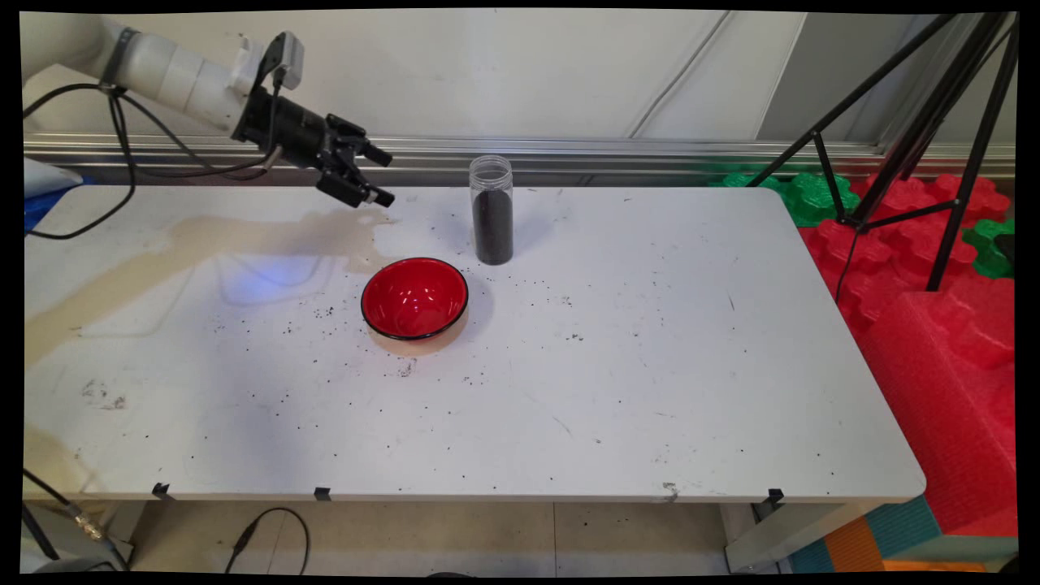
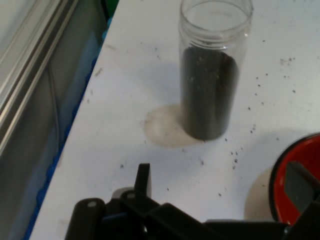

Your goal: Pick up the black seasoning powder from the table

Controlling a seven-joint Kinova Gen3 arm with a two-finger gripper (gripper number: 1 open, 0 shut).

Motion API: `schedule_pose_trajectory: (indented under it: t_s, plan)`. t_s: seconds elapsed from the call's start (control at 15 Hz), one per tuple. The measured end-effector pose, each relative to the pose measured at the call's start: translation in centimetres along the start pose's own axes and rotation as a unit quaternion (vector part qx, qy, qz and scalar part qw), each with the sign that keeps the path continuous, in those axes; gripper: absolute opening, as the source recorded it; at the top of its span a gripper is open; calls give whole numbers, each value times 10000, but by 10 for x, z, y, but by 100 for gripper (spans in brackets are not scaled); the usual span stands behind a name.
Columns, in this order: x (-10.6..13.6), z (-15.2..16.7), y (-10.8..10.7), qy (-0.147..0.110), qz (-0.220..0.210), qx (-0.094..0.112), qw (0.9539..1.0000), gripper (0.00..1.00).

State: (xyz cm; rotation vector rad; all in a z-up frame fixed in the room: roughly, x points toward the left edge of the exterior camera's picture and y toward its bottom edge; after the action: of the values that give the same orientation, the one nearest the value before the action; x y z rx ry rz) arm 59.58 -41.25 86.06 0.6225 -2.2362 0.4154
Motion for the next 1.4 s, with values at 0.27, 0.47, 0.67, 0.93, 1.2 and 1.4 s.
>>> schedule_pose_trajectory:
  t_s: [0.27,0.47,0.67,0.93,1.2,1.4]
  plan:
    - [-1,15,-16,157,149,-152,9996,100]
    - [-5,30,-28,306,277,-312,9987,100]
    - [-7,41,-34,407,351,-431,9976,100]
    - [-11,55,-39,560,428,-613,9956,100]
    - [-16,69,-42,738,442,-784,9932,100]
    - [-20,83,-45,920,411,-930,9905,100]
